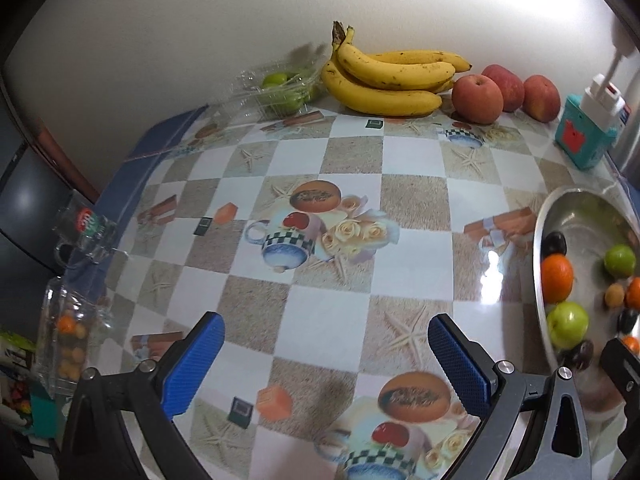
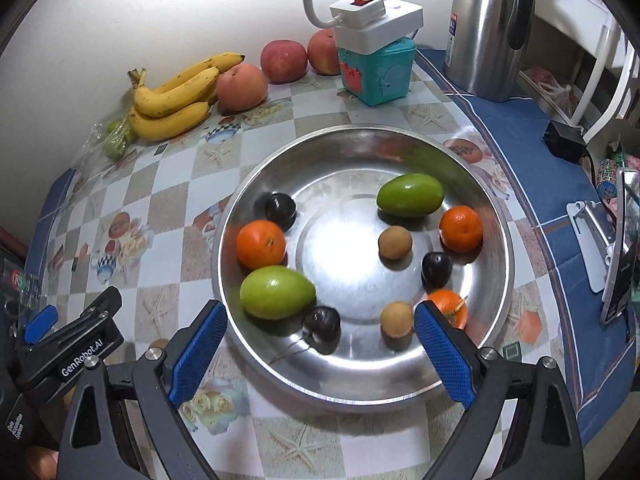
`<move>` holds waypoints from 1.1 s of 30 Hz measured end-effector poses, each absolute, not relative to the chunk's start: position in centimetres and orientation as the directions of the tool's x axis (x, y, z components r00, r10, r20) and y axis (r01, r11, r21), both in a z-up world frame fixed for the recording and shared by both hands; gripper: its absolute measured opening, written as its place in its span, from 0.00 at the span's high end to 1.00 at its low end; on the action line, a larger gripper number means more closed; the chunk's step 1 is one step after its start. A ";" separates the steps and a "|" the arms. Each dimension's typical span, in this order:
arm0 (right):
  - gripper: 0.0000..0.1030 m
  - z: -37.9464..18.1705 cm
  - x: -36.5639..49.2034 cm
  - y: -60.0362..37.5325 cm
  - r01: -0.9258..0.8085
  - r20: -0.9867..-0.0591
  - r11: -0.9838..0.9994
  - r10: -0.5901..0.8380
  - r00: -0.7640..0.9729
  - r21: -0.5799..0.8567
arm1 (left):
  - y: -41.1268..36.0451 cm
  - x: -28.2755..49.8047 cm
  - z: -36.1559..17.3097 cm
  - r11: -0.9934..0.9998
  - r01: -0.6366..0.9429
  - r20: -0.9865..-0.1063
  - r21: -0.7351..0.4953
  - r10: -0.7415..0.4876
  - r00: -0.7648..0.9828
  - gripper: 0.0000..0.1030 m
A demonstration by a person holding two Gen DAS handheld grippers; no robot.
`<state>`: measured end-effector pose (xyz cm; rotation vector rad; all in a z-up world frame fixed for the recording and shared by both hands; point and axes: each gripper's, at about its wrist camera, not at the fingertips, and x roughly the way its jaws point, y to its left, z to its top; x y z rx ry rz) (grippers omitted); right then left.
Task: Organize fruits
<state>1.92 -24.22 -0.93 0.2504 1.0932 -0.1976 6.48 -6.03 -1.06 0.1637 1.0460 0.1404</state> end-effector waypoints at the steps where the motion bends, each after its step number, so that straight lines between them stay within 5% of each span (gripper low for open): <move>1: 0.08 -0.9 1.7 -24.1 0.278 -0.894 0.955 -0.033 0.447 0.104 | -6.0 6.2 -1.0 0.979 -0.035 -0.847 0.203 0.193 0.496 0.00; 16: 0.08 -1.7 -2.8 -21.6 0.251 -0.904 0.964 -0.029 0.427 0.088 | -4.1 0.5 -0.5 0.956 -0.031 -0.826 0.292 0.268 0.496 0.00; 33: 0.08 -0.3 -5.0 -21.5 0.279 -0.874 0.957 -0.070 0.480 0.077 | -2.6 -0.8 0.9 0.968 -0.071 -0.829 0.240 0.242 0.504 0.00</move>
